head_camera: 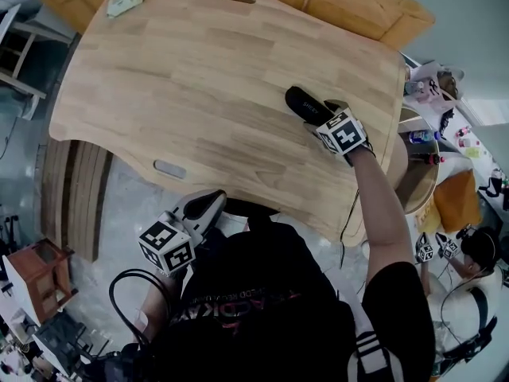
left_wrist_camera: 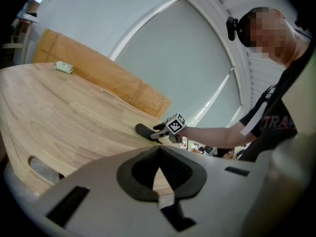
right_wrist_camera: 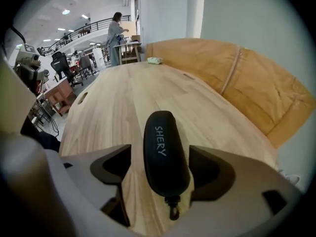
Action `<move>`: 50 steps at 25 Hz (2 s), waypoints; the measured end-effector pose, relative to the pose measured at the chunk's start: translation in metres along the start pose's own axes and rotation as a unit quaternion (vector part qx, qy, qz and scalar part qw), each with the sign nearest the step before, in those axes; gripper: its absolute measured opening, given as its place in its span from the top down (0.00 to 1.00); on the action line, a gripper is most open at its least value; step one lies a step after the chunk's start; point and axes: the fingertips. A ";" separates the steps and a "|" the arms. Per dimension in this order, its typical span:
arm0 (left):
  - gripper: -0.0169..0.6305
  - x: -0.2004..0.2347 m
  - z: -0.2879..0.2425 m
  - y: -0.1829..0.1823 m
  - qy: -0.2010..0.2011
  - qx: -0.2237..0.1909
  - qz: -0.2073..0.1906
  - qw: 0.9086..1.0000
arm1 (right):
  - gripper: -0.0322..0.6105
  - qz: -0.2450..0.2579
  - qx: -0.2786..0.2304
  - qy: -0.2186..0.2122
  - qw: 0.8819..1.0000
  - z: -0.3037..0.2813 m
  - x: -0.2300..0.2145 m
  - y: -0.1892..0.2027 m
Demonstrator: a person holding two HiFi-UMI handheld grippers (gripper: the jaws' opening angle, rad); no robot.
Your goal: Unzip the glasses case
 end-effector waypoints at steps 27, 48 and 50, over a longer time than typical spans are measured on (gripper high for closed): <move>0.96 0.004 -0.004 -0.006 -0.017 -0.005 0.024 1.000 | 0.39 0.179 0.085 -0.034 0.980 -0.027 0.007 -0.010; 0.95 -0.003 0.008 -0.026 0.024 0.023 -0.113 0.993 | 0.39 0.501 -0.015 -0.041 0.864 0.117 0.124 -0.046; 0.95 -0.002 0.012 -0.028 0.034 0.035 -0.144 0.988 | 0.39 0.517 -0.020 -0.037 0.855 0.128 0.141 -0.051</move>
Point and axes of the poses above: the fingertips, and each gripper's own axes: z backward along the fingers, x to its left, y out of its underside, and after that the axes turned 8 degrees about x, right-handed
